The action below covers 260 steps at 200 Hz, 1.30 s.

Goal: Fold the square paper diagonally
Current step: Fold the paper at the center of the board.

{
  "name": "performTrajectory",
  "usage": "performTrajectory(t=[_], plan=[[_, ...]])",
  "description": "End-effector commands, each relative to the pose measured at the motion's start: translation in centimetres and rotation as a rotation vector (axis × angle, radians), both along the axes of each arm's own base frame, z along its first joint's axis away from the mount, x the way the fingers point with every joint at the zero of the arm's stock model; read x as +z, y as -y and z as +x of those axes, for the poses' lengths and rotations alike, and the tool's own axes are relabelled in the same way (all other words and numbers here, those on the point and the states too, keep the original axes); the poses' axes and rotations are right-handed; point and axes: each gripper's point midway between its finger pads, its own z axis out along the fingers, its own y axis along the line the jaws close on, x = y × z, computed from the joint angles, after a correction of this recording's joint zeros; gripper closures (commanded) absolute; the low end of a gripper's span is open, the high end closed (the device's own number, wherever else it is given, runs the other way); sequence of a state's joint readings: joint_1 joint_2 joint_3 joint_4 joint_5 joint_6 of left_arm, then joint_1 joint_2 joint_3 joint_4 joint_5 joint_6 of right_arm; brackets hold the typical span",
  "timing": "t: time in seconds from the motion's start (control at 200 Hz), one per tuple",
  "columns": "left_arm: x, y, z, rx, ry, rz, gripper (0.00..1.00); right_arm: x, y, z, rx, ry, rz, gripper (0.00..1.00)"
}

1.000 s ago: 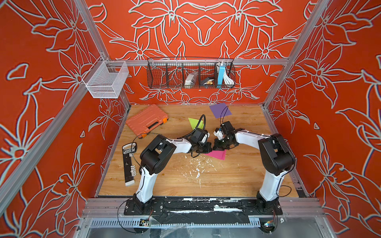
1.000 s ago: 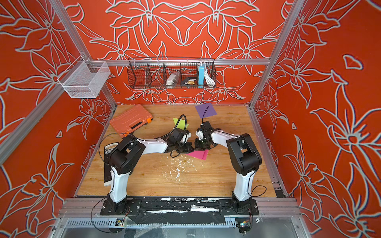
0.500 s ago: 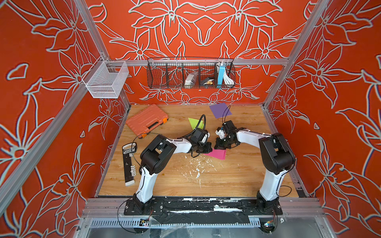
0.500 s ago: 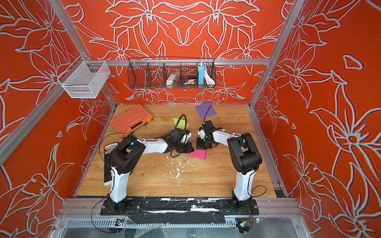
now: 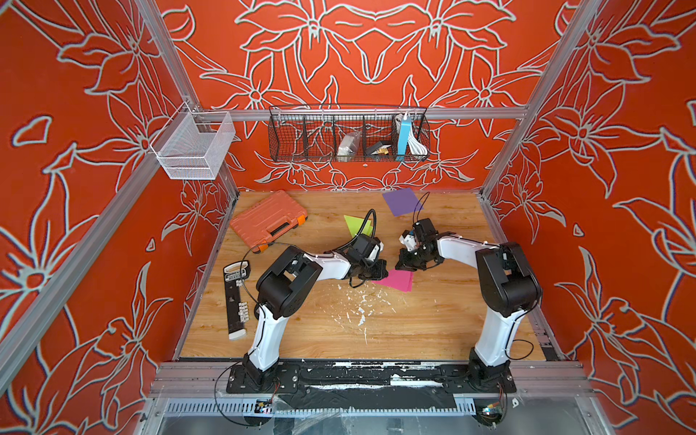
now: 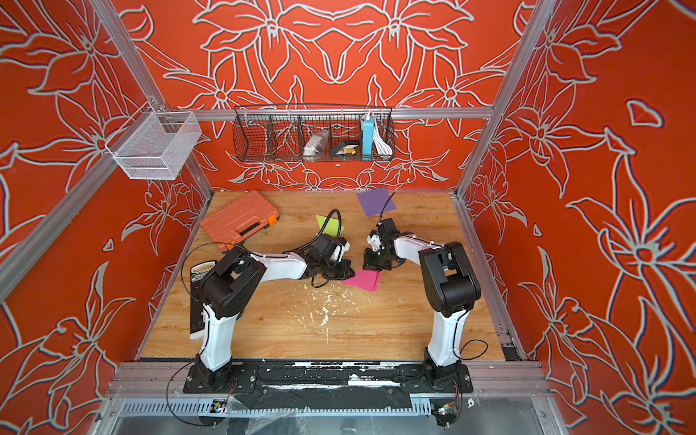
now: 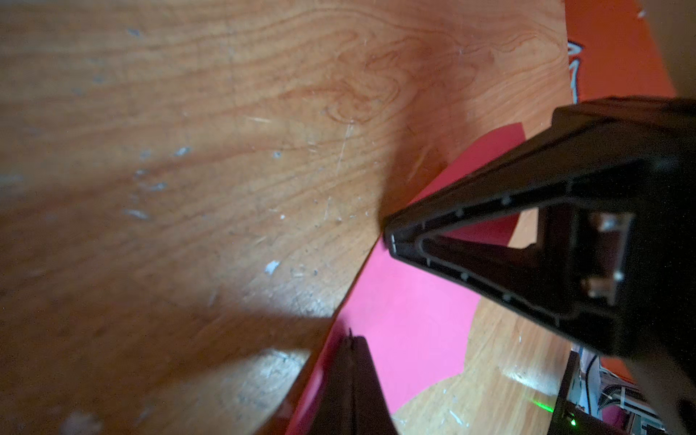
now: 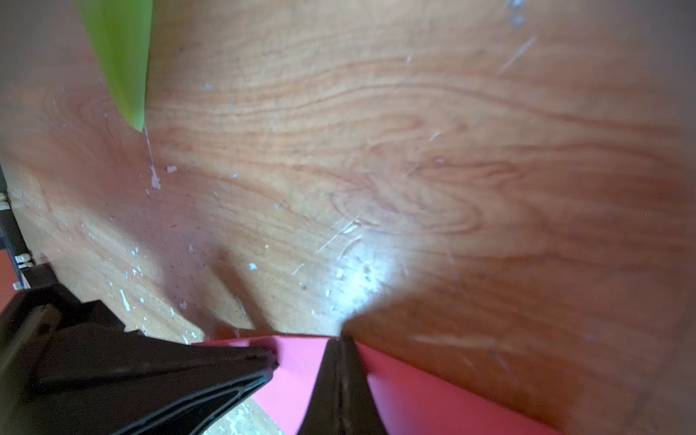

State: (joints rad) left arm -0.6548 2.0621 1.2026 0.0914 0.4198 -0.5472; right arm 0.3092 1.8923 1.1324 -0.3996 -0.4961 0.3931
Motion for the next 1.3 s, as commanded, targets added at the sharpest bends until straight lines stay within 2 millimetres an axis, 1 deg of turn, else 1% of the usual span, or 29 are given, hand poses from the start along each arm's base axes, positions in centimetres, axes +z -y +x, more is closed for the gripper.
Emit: performTrajectory(t=[0.0, 0.26, 0.575, 0.686, 0.781, 0.841, 0.901, 1.046, 1.111, 1.181, 1.296], plan=[[-3.9, -1.6, -1.9, 0.000, -0.090, 0.118, 0.97, -3.1, 3.6, 0.3, -0.079, -0.044, -0.141, 1.00], [-3.8, -1.7, -2.0, -0.003, -0.085, 0.118, 0.97, -3.4, 4.8, 1.2, -0.125, -0.043, -0.149, 1.00], [-3.6, -1.7, -2.0, -0.003, -0.081, 0.118, 0.97, -4.1, 6.5, 1.6, -0.170, -0.055, -0.161, 1.00], [-3.6, -1.7, -2.0, -0.002, -0.080, 0.117, 0.97, -4.2, 6.7, 1.8, -0.179, -0.052, -0.160, 1.00], [-3.5, -1.8, -1.9, 0.000, -0.075, 0.121, 0.97, -3.9, 6.5, 2.0, -0.172, -0.039, -0.143, 1.00], [-3.6, -1.8, -1.9, -0.002, -0.076, 0.122, 0.97, -3.4, 6.1, 2.2, -0.159, -0.020, -0.121, 1.00], [-3.6, -1.8, -1.9, -0.001, -0.077, 0.122, 0.97, -2.3, 5.5, 2.5, -0.146, 0.015, -0.081, 1.00], [-3.6, -1.7, -1.9, -0.005, -0.079, 0.117, 0.97, 1.6, 4.0, 3.1, -0.120, 0.108, 0.014, 1.00], [-3.6, -1.7, -1.9, -0.004, -0.080, 0.118, 0.97, 3.0, 3.1, 2.9, -0.097, 0.124, 0.046, 1.00], [-3.6, -1.7, -2.0, -0.006, -0.077, 0.119, 0.97, 4.0, 2.5, 2.4, -0.068, 0.126, 0.048, 1.00], [-3.4, -1.8, -1.9, -0.006, -0.069, 0.122, 0.98, 4.9, 1.7, 1.6, -0.009, 0.112, 0.021, 1.00]])
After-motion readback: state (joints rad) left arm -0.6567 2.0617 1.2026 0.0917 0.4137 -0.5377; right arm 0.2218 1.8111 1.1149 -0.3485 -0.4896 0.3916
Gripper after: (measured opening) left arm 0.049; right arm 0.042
